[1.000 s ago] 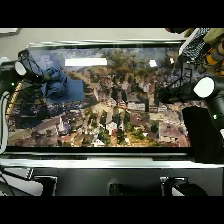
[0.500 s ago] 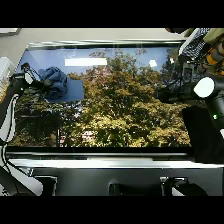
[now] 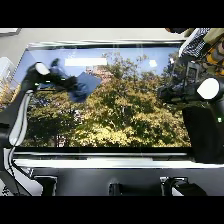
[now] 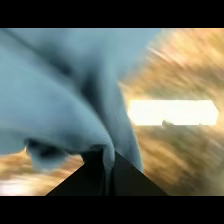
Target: Fold the clothes and pants, and hang the long-sleeved shirts on hangers.
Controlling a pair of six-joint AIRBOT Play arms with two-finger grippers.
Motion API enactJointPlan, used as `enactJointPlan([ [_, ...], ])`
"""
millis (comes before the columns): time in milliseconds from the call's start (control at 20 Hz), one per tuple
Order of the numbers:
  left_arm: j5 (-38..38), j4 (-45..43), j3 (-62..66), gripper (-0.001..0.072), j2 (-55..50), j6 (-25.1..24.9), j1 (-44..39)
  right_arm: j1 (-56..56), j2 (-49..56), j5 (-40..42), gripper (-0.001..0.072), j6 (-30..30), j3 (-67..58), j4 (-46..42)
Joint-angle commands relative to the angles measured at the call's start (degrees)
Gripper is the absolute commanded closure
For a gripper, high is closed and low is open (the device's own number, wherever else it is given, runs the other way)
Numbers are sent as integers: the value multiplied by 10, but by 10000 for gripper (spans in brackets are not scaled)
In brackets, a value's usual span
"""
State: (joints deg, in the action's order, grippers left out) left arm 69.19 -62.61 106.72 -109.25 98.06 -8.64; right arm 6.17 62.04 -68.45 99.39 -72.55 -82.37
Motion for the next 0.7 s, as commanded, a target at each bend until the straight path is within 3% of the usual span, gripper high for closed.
enactJointPlan([
  [0,21,89,3,696,2,37,-129,0,-44,-44,625,10,0,-69],
  [300,-33,89,3,696,-31,140,-330,0,-116,-113,627,9,0,-207],
  [650,-63,89,3,673,-43,181,-411,0,-125,-124,626,7,0,-216],
])
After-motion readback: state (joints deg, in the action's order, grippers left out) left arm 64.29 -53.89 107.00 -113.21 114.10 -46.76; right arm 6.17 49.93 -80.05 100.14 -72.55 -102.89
